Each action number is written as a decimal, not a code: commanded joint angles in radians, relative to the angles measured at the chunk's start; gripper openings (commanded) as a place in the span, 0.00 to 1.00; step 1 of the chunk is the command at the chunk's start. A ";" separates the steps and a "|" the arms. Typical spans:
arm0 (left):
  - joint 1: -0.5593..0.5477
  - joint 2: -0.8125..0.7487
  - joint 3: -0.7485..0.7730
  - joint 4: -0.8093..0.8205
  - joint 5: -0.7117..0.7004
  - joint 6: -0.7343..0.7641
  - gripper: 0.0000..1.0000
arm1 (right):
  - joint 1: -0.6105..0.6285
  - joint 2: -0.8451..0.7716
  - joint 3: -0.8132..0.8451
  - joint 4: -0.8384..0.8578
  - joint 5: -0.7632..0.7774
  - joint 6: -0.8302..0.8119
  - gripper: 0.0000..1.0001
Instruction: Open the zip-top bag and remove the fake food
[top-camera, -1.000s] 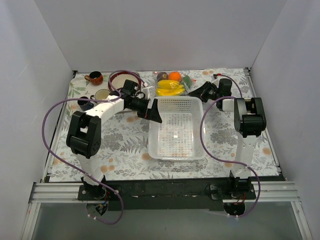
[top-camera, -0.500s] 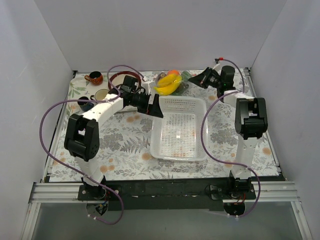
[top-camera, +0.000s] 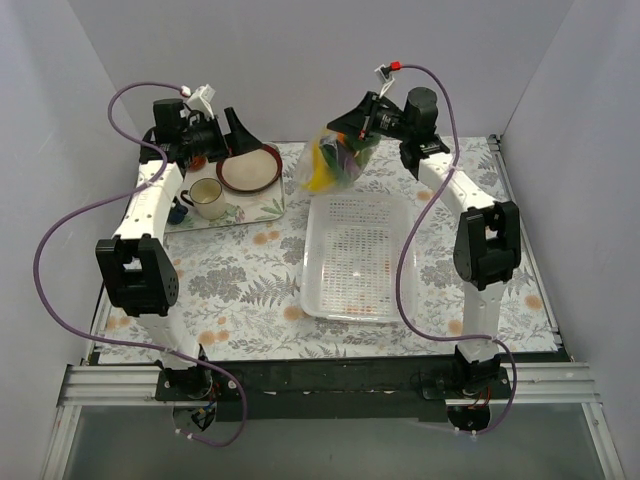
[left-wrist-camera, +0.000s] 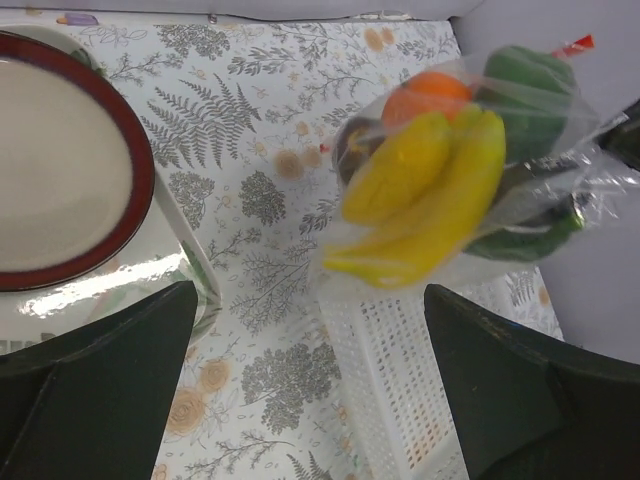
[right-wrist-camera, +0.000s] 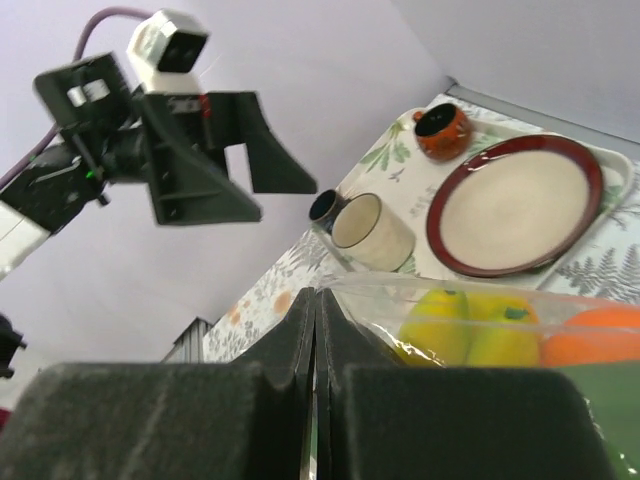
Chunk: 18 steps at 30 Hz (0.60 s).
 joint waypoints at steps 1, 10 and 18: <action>0.009 -0.026 0.003 0.053 0.098 -0.095 0.98 | 0.062 -0.123 0.099 -0.008 -0.076 -0.077 0.01; 0.138 0.019 -0.137 0.403 0.550 -0.443 0.98 | 0.219 -0.224 0.084 -0.098 -0.153 -0.192 0.01; 0.192 0.048 -0.459 1.399 0.793 -1.224 0.98 | 0.325 -0.243 0.047 -0.124 -0.228 -0.224 0.01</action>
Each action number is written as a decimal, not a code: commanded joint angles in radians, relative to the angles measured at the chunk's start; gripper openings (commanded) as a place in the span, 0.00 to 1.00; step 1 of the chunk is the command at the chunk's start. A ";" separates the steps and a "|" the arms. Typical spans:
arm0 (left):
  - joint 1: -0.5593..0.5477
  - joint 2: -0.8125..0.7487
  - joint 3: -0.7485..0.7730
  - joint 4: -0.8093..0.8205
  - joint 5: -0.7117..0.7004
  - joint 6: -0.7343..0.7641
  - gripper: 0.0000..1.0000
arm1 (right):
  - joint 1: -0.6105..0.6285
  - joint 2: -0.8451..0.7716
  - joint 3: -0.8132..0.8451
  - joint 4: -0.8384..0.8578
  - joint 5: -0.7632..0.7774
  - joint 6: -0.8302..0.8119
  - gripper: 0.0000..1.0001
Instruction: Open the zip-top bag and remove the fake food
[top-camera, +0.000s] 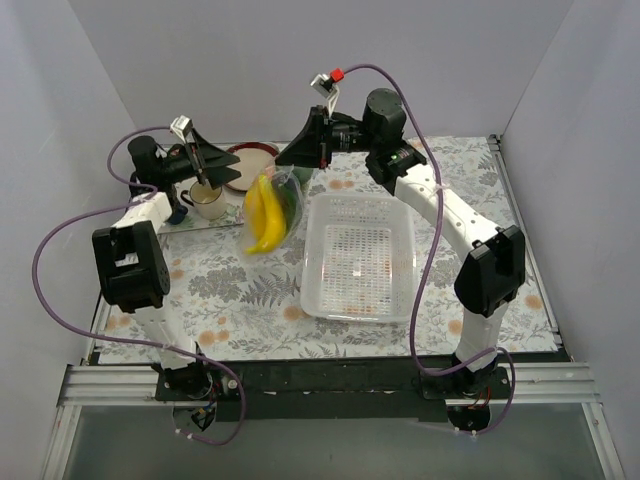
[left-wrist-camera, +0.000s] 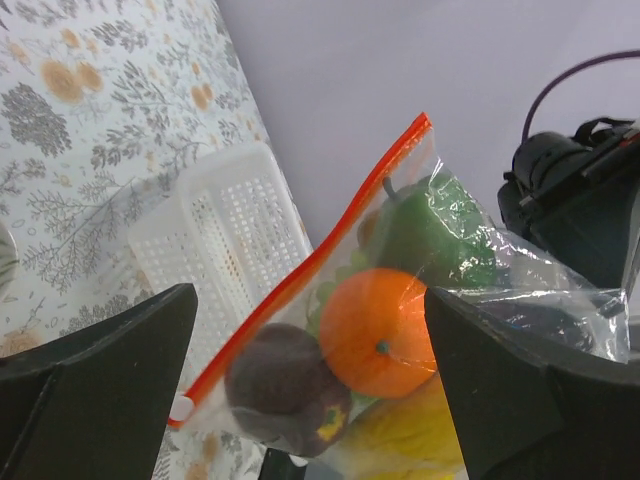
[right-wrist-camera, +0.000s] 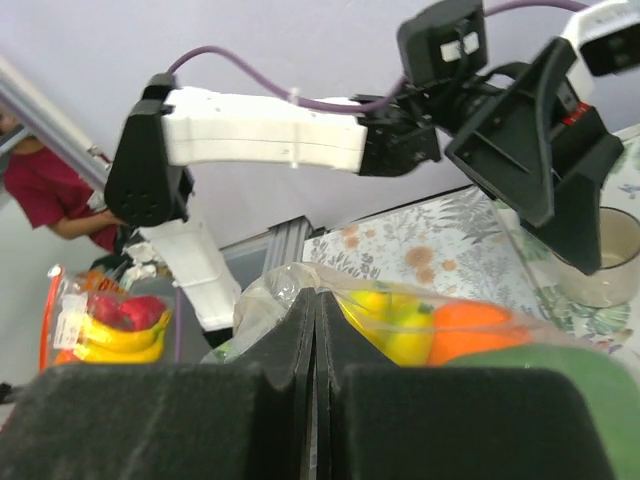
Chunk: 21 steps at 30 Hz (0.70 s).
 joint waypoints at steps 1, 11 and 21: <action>-0.001 0.001 -0.129 0.787 0.184 -0.600 0.98 | 0.052 -0.044 0.024 0.007 -0.072 -0.052 0.01; -0.065 0.080 -0.176 1.461 0.226 -1.133 0.98 | 0.132 -0.004 0.138 0.091 -0.162 0.050 0.01; -0.122 -0.035 -0.173 1.461 0.169 -1.231 0.68 | 0.132 -0.006 0.123 0.291 -0.219 0.193 0.01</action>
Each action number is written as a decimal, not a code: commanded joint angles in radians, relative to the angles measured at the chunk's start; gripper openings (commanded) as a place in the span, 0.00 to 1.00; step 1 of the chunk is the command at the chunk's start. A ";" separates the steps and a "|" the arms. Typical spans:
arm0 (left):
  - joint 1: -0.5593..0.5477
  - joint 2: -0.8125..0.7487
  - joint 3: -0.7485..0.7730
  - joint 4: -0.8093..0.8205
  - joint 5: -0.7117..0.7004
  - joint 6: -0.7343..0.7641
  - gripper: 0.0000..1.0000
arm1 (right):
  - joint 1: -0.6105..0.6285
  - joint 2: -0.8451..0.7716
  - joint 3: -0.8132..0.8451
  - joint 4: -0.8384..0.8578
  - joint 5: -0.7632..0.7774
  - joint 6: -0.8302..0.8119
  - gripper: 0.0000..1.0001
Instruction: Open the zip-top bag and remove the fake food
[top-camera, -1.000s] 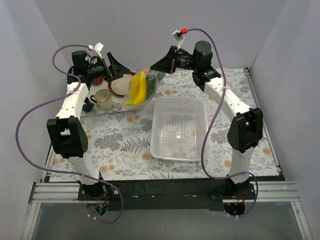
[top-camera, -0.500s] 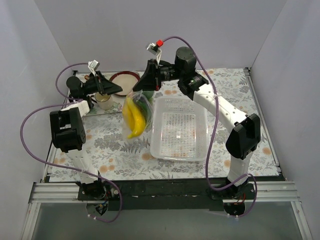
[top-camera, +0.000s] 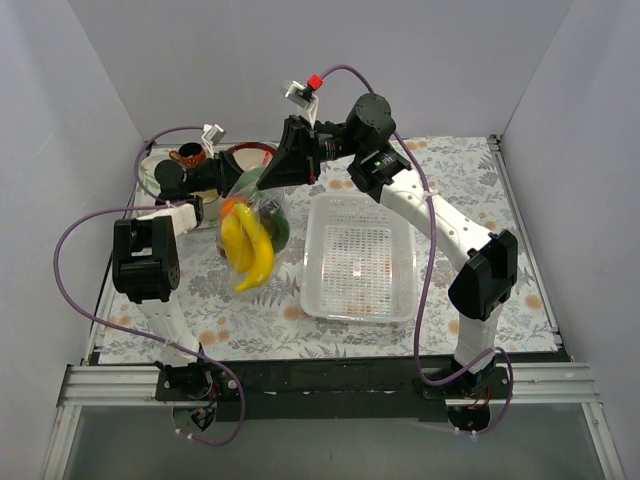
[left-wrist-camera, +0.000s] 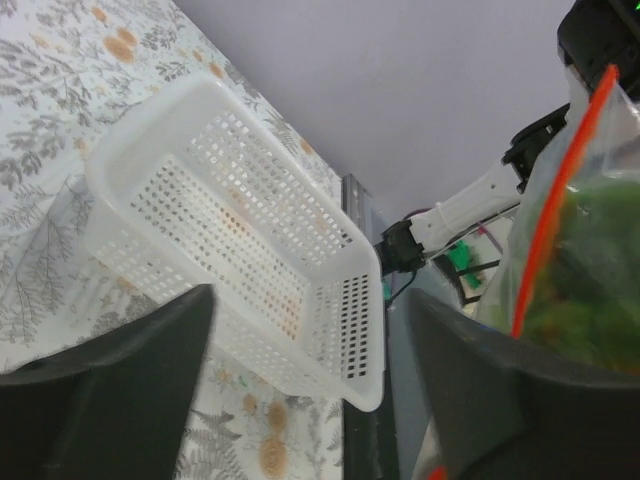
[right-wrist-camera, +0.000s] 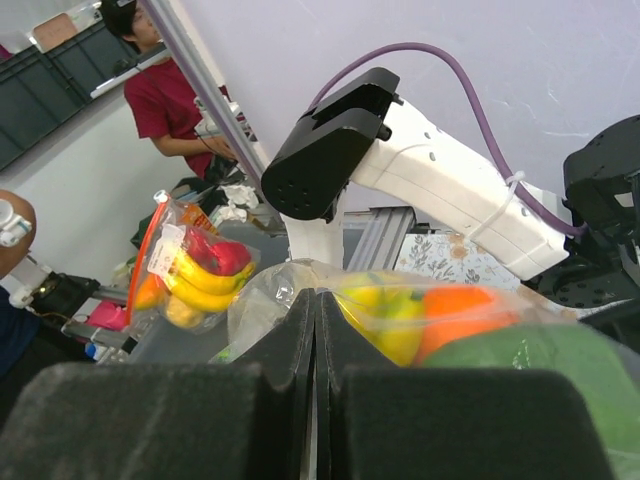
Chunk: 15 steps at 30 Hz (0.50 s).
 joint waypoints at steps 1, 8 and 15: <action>-0.003 -0.142 0.001 0.576 -0.008 -0.942 0.54 | -0.005 -0.016 0.041 0.150 -0.035 0.064 0.01; -0.003 -0.203 -0.054 0.575 -0.016 -0.973 0.98 | -0.013 -0.013 0.035 0.228 -0.067 0.131 0.01; -0.037 -0.219 -0.052 0.576 -0.047 -0.947 0.96 | -0.013 -0.003 0.036 0.339 -0.100 0.227 0.01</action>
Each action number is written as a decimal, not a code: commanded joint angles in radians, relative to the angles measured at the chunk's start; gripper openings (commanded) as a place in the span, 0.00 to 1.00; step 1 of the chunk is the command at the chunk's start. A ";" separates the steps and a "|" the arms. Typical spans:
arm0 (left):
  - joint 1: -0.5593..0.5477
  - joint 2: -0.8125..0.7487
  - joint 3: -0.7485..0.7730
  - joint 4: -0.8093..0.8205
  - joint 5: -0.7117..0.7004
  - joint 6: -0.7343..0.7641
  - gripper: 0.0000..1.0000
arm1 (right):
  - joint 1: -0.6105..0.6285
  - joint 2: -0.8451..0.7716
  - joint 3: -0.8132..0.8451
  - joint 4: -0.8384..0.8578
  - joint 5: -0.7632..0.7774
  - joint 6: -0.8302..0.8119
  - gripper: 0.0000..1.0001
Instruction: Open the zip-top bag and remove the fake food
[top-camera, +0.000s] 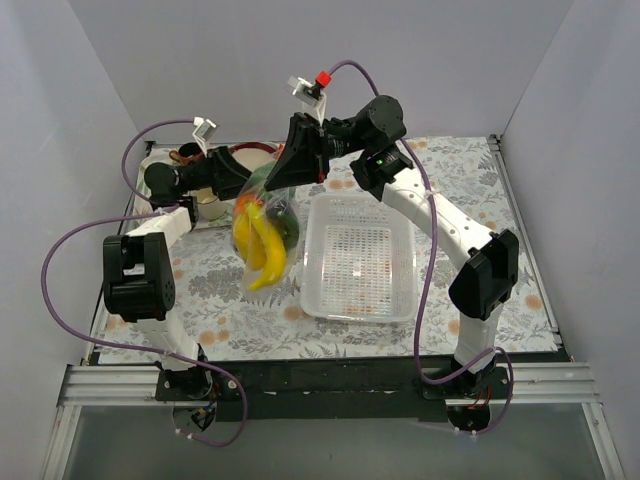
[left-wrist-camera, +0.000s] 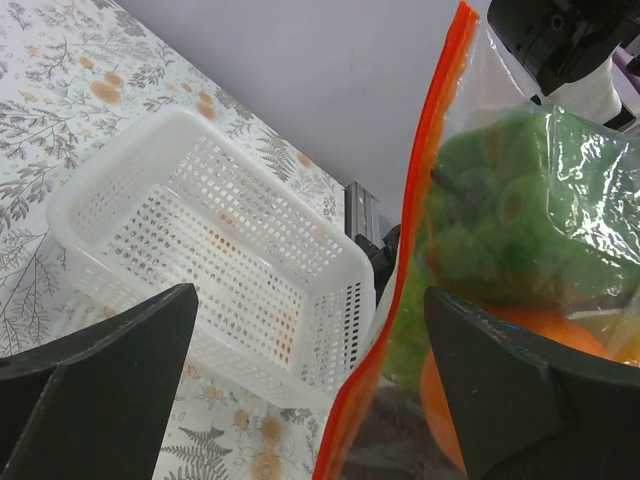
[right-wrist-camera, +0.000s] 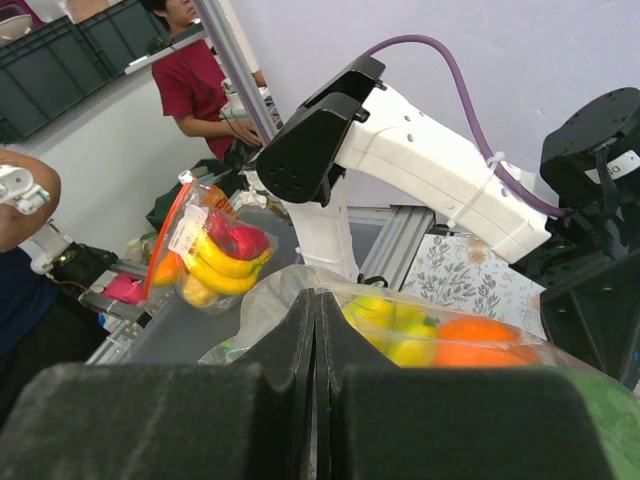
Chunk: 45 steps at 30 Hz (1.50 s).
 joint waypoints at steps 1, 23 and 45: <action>-0.034 -0.047 -0.001 0.557 -0.024 -0.941 0.92 | 0.000 0.000 0.035 0.183 -0.021 0.099 0.01; 0.138 -0.056 0.102 0.555 0.021 -1.001 0.44 | -0.002 0.020 -0.091 -0.200 0.107 -0.288 0.01; 0.201 -0.079 0.060 0.554 0.070 -0.964 0.98 | 0.249 -0.040 -0.279 -0.690 0.785 -0.985 0.17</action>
